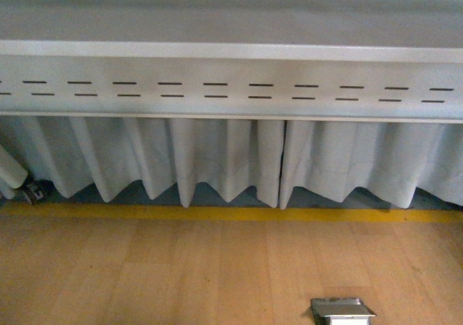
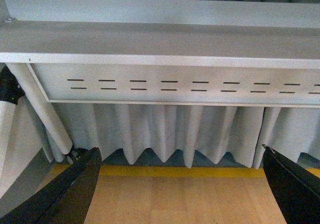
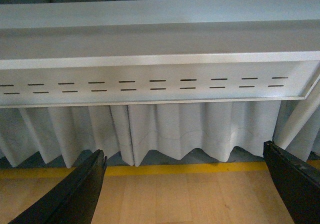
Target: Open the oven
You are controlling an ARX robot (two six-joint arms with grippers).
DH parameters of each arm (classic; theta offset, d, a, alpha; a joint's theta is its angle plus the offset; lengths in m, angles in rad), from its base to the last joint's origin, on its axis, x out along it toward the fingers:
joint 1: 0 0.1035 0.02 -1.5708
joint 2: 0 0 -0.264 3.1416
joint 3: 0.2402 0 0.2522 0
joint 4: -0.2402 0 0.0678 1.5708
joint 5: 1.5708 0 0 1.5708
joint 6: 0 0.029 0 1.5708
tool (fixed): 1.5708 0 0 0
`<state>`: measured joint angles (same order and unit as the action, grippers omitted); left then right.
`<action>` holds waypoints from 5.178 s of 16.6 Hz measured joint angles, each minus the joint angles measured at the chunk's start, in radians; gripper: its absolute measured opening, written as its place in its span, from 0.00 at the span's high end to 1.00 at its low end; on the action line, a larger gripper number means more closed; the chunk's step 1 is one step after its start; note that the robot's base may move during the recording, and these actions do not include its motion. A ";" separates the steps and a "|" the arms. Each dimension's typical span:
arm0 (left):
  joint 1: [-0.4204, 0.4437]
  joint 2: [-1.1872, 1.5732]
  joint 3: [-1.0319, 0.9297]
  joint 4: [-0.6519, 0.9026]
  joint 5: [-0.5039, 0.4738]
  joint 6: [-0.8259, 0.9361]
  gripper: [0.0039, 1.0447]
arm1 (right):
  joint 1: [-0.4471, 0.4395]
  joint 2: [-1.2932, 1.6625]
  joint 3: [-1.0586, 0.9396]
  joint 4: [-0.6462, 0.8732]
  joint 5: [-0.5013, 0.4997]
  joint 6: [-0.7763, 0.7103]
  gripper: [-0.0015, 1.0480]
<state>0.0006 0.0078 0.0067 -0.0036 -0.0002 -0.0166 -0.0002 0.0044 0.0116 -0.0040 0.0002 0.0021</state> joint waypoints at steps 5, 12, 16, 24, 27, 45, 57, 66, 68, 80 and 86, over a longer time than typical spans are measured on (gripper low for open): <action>0.000 0.000 0.000 0.000 0.000 0.000 0.06 | 0.000 0.000 0.000 0.000 0.000 0.000 0.06; 0.000 0.000 0.000 0.000 0.000 0.000 0.06 | 0.000 0.000 0.000 0.000 0.000 0.000 0.06; 0.000 0.000 0.000 0.000 0.000 0.000 0.06 | 0.000 0.000 0.000 0.000 0.000 0.000 0.06; 0.000 0.000 0.000 -0.002 0.000 0.000 0.06 | 0.000 0.000 0.000 -0.002 0.000 0.000 0.06; 0.000 0.000 0.000 0.000 0.001 0.001 0.06 | 0.000 0.000 0.000 -0.002 0.000 0.000 0.06; 0.000 0.000 0.000 0.000 0.000 0.003 0.06 | 0.000 0.000 0.000 -0.001 -0.001 -0.001 0.06; 0.000 0.000 0.000 0.000 0.000 0.006 0.06 | 0.000 0.000 0.000 0.000 0.000 0.000 0.06; 0.000 0.000 0.000 0.000 0.000 0.006 0.06 | 0.000 0.000 0.000 0.000 0.000 0.000 0.06; 0.000 0.000 0.000 0.000 0.000 0.006 0.06 | 0.000 0.000 0.000 -0.001 0.000 0.000 0.06; 0.000 0.000 0.000 0.000 0.000 0.006 0.06 | 0.000 0.000 0.000 0.000 0.000 0.000 0.06; 0.000 0.000 0.000 0.000 0.000 0.006 0.06 | 0.000 0.000 0.000 0.000 0.000 0.000 0.06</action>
<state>0.0006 0.0078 0.0071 -0.0032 -0.0002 -0.0109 -0.0002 0.0044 0.0116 -0.0036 0.0002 0.0017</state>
